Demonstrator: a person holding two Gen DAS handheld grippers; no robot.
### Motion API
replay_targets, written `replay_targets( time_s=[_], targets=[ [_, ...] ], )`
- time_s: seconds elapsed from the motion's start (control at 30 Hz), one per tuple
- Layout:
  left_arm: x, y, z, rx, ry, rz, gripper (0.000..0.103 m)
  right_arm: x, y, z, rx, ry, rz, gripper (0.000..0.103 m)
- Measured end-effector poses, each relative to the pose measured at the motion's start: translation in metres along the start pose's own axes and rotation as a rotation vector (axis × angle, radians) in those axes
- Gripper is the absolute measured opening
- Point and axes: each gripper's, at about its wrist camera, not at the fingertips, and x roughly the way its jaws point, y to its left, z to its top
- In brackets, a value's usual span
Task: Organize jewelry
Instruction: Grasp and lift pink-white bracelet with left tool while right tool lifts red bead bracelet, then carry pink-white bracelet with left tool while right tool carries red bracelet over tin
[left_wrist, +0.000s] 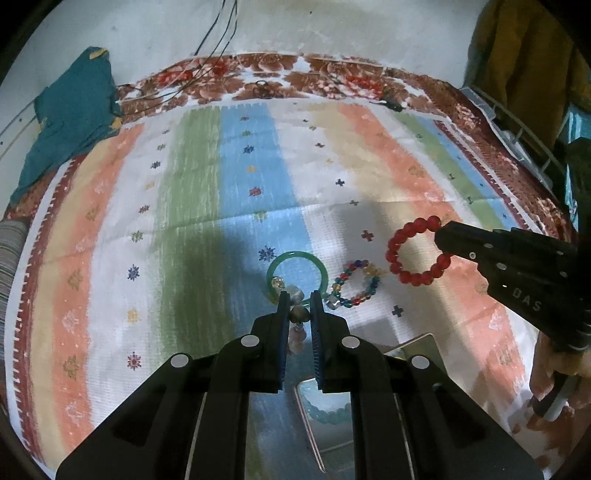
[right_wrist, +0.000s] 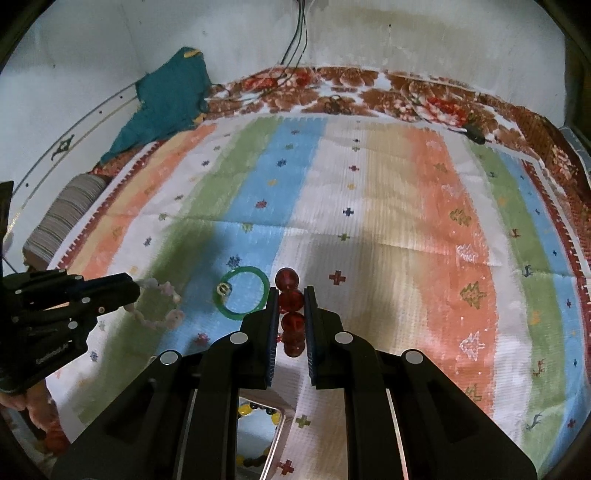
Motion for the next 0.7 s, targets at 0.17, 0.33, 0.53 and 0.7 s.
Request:
replay_targets(
  time_s=[0.17,0.33,0.53,0.7],
  targets=[
    [-0.010,-0.007,-0.002,0.012,-0.013,-0.014,0.010,-0.013,0.009,-0.003,-0.042,-0.024,-0.018,0.014],
    [-0.021,-0.014,-0.003,0.023,-0.042,-0.020,0.010,-0.028,0.015,-0.006,-0.060,-0.057,-0.024,0.014],
    [-0.035,-0.019,-0.007,0.034,-0.079,-0.023,0.010,-0.044,0.020,-0.011,-0.070,-0.092,-0.052,0.014],
    [-0.044,-0.022,-0.010,0.042,-0.101,-0.027,0.010,-0.053,0.024,-0.016,-0.081,-0.112,-0.074,0.014]
  ],
)
